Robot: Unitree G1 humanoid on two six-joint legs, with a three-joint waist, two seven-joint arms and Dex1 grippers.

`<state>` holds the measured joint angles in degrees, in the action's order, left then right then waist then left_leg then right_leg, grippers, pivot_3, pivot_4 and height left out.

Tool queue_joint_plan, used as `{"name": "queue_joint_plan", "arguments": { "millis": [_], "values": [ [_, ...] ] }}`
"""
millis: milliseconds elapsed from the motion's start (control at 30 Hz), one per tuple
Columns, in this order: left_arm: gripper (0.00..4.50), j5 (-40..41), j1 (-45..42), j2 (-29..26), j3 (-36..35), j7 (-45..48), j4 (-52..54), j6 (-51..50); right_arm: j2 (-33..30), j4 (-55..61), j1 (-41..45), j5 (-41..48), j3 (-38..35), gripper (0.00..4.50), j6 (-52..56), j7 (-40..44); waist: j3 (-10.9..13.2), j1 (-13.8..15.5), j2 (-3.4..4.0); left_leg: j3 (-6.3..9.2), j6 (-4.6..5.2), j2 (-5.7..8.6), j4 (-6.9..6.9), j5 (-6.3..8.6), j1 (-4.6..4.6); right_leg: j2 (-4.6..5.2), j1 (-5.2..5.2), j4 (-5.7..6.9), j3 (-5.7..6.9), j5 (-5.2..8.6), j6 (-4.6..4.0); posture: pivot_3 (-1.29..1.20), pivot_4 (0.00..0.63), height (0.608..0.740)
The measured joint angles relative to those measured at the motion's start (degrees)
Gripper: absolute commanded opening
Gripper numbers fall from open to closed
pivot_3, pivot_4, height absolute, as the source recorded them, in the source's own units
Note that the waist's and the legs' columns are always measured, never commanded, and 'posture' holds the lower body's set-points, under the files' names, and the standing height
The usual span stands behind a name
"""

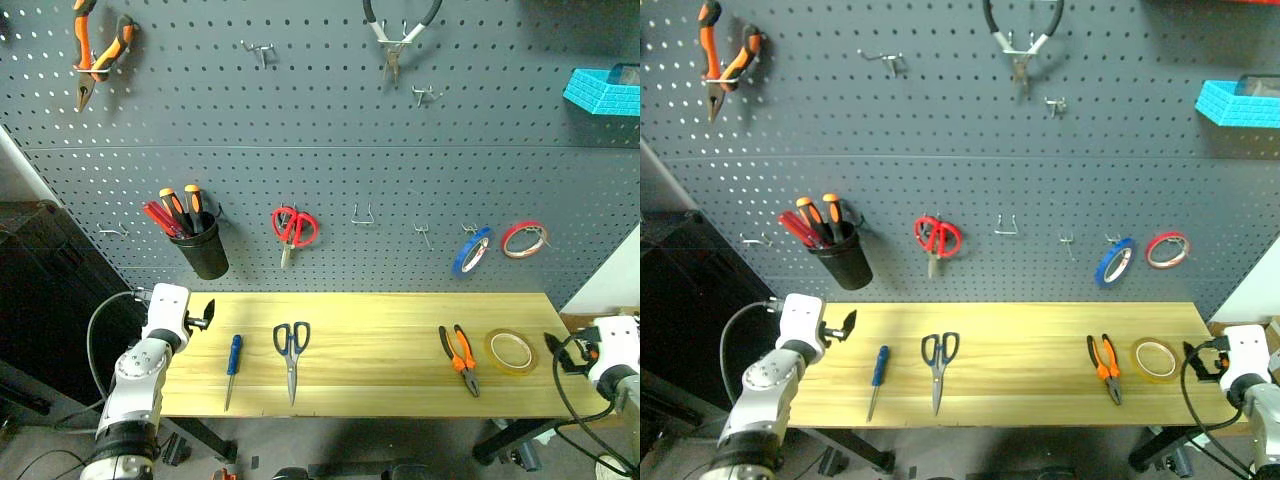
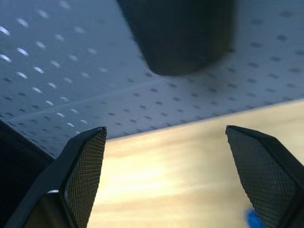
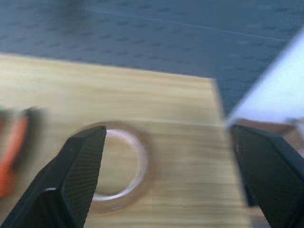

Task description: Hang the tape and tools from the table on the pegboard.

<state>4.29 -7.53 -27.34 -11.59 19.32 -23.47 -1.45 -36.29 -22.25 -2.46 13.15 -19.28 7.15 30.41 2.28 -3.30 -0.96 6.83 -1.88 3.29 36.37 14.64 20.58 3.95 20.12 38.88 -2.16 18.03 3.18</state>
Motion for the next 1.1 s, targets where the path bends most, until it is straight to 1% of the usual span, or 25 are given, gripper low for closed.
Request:
{"name": "queue_joint_plan", "arguments": {
  "millis": [67,133,167,200,267,333,433,467,533,600,700,767,967,1067,1100],
  "values": [
    [4.24,0.3,2.7,0.3,1.4,2.0,5.9,-2.4,0.9,7.3,-2.5,1.1,1.6,4.5,5.4,0.5,0.0,0.1,0.0,0.02,0.0,0.0,0.01,0.0,0.02,0.01,0.0,0.0,0.01,0.0,0.0,-0.1,0.014,0.74],
    [4.24,0.6,4.4,0.6,2.9,3.7,11.0,-4.9,1.2,12.6,-4.0,1.6,2.9,4.5,10.3,0.5,0.1,0.2,-0.01,0.02,0.02,0.01,0.01,0.02,0.05,0.02,0.0,0.0,0.04,0.01,0.02,-0.11,0.057,0.74],
    [4.24,1.0,5.3,0.5,4.2,5.1,14.9,-6.7,1.1,15.6,-4.7,1.6,3.4,4.5,12.9,0.4,0.6,0.2,0.01,0.01,0.03,0.01,0.03,0.02,0.02,0.02,-0.05,-0.02,0.05,0.09,0.17,-0.11,0.057,0.74],
    [4.24,1.3,5.9,0.5,5.5,6.5,17.5,-7.8,1.1,17.3,-5.0,1.6,4.1,4.5,14.6,0.3,0.8,0.3,0.03,0.02,0.03,0.01,0.03,0.02,0.04,0.02,-0.04,-0.05,0.05,0.11,0.26,-0.12,0.093,0.74],
    [4.24,2.1,6.7,0.2,8.4,9.9,22.8,-10.1,1.1,20.3,-5.1,1.4,5.4,4.5,18.0,-0.1,1.9,0.3,0.08,-0.01,0.04,-0.01,0.08,0.03,-0.11,0.02,-0.2,-0.04,0.04,0.14,0.28,-0.13,0.124,0.74],
    [4.24,2.2,7.0,-1.4,11.6,13.8,27.1,-10.5,0.8,22.1,-4.8,1.2,6.9,4.5,21.6,-0.5,3.4,0.2,0.08,-0.05,0.05,-0.05,0.09,0.01,-0.09,-0.01,-0.18,-0.05,0.01,0.13,0.31,-0.14,0.153,0.74],
    [4.24,0.9,5.1,-2.9,16.0,17.8,29.5,-9.4,0.3,20.8,-1.8,0.0,9.1,4.5,25.1,-0.6,5.1,0.0,0.2,-0.2,0.07,-0.04,0.11,-0.01,0.0,-0.02,-0.05,-0.04,-0.04,0.07,0.35,-0.13,0.178,0.74],
    [4.24,0.4,3.5,-3.1,17.7,19.1,30.3,-9.0,0.2,19.3,0.4,-0.5,9.5,4.5,26.1,-0.6,5.6,0.0,0.23,-0.34,0.09,-0.05,0.11,-0.01,0.13,-0.02,0.11,-0.02,-0.03,-0.09,0.17,-0.13,0.187,0.74],
    [4.24,1.0,0.4,-3.9,20.5,23.1,33.4,-10.2,-0.3,15.2,4.8,-1.2,10.0,4.5,27.1,-0.6,6.6,-0.2,0.15,-0.47,0.2,-0.05,0.12,0.05,0.19,-0.02,0.16,-0.03,-0.08,-0.11,0.15,-0.13,0.199,0.74],
    [4.24,3.4,-1.8,-4.5,22.1,27.2,37.1,-13.2,-0.9,10.2,9.1,-2.4,10.9,4.5,27.1,-0.5,7.2,-0.4,0.08,-0.57,0.38,-0.05,0.14,0.16,0.25,0.01,0.22,-0.05,-0.12,-0.13,0.18,-0.12,0.203,0.74],
    [4.24,5.9,-2.9,-5.3,23.0,30.7,40.2,-15.9,-1.2,4.2,13.2,-3.7,12.2,4.5,26.7,-0.1,7.7,-0.7,0.14,-0.64,0.65,-0.06,0.11,0.43,0.31,0.02,0.23,-0.27,-0.16,-0.02,0.19,-0.11,0.215,0.74],
    [4.24,6.2,-4.2,-5.5,23.9,31.9,41.2,-16.9,-1.3,-1.8,16.9,-5.3,13.3,4.5,25.6,0.6,8.4,-0.8,0.09,-0.65,0.68,-0.02,0.11,0.48,0.42,0.07,0.26,-0.37,-0.16,-0.01,0.21,-0.09,0.225,0.74],
    [4.24,7.0,-5.5,-5.8,24.6,32.8,42.3,-18.2,-1.4,-20.6,27.6,-9.3,18.5,4.5,20.9,5.2,9.8,-1.4,-0.07,-0.71,0.75,0.01,0.13,0.53,0.56,0.11,0.36,-0.48,-0.17,-0.01,0.22,-0.07,0.233,0.74],
    [4.29,7.0,-5.3,-6.8,24.6,32.9,42.4,-18.2,-1.7,-28.6,32.0,-11.0,19.8,3.89,18.6,6.8,10.1,-1.5,-0.16,-0.71,0.75,0.0,0.14,0.54,0.61,0.11,0.41,-0.49,-0.17,-0.01,0.22,-0.06,0.23,0.74],
    [4.29,7.0,-5.2,-6.8,24.6,32.9,42.5,-18.2,-1.9,-30.3,33.1,-11.8,20.4,3.6,17.9,7.1,10.1,-1.5,-0.19,-0.7,0.75,0.01,0.14,0.54,0.61,0.11,0.39,-0.51,-0.16,-0.01,0.22,-0.06,0.23,0.74]
  ]
}}
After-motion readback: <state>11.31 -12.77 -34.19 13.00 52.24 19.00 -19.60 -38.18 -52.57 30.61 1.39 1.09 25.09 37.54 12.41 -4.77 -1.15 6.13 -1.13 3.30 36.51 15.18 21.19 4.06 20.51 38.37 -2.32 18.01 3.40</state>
